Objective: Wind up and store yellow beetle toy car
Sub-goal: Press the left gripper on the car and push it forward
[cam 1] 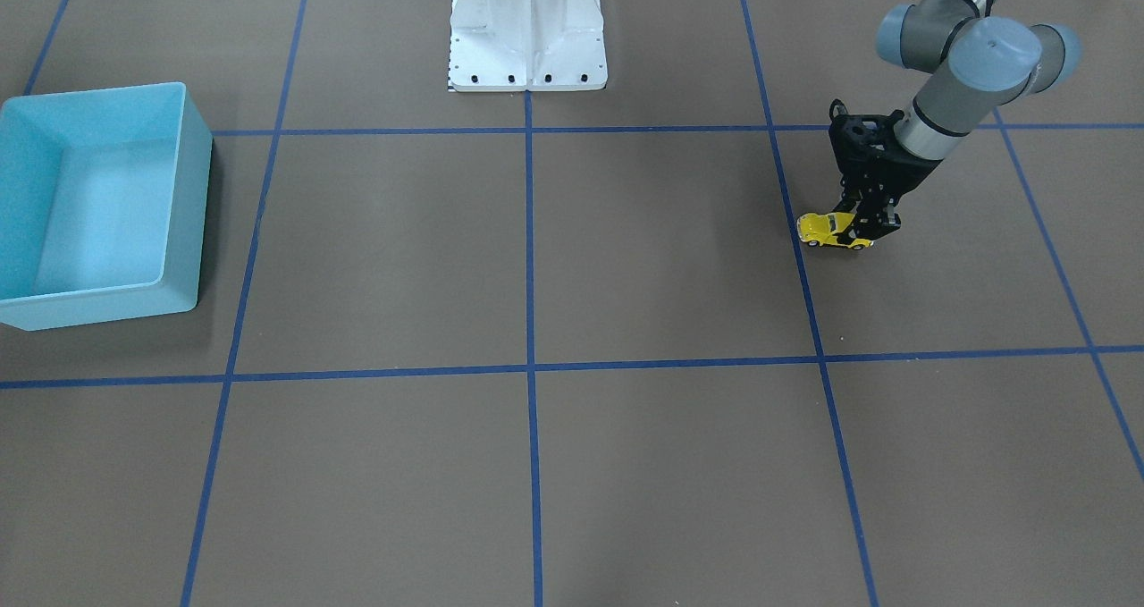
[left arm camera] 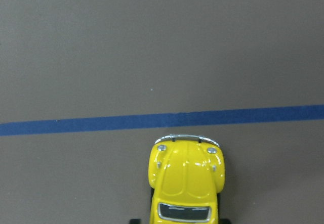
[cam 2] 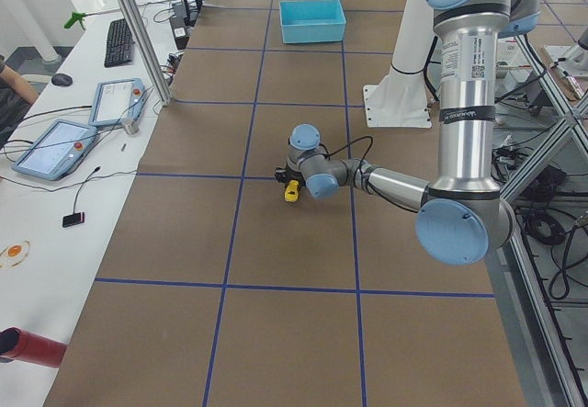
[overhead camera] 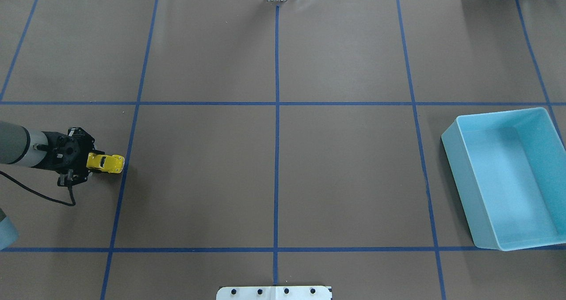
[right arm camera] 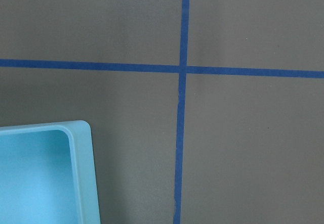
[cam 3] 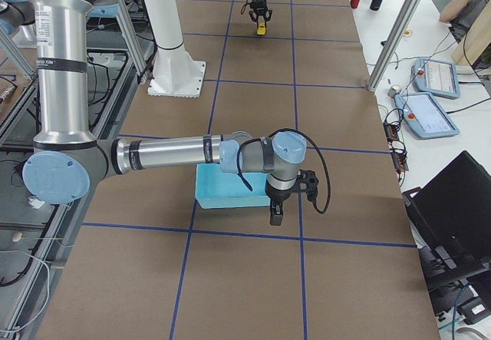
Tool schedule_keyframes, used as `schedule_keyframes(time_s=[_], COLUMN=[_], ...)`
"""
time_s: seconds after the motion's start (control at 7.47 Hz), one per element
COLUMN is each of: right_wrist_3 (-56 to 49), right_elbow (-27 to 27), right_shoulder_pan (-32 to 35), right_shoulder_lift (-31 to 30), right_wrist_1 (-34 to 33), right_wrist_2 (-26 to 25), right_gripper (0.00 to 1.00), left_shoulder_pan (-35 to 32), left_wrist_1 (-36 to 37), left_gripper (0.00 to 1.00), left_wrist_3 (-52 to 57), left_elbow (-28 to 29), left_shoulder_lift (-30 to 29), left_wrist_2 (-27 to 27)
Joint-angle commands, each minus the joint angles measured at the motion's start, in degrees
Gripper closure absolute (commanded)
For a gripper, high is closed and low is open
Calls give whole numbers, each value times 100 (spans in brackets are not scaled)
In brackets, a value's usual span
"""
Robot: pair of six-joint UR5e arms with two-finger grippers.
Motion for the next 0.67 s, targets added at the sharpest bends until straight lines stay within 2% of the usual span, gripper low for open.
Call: schedule_keyframes(time_s=[0.0, 0.13, 0.54], right_wrist_3=[3, 3, -6], right_elbow=[2, 2, 2], right_shoulder_pan=[0, 0, 9], right_shoulder_lift=[-3, -3, -12], right_wrist_1=[0, 0, 0], right_wrist_2=[0, 0, 0], right_gripper=[0, 0, 0], left_shoulder_pan=[13, 39, 75], left_wrist_1=[-797, -966, -994], left_gripper=[87, 91, 91], left_wrist_3=[-997, -1107, -1055], left_elbow=[30, 48, 231], left_shoulder_lift=[35, 35, -53], left_wrist_2=[-34, -52, -534])
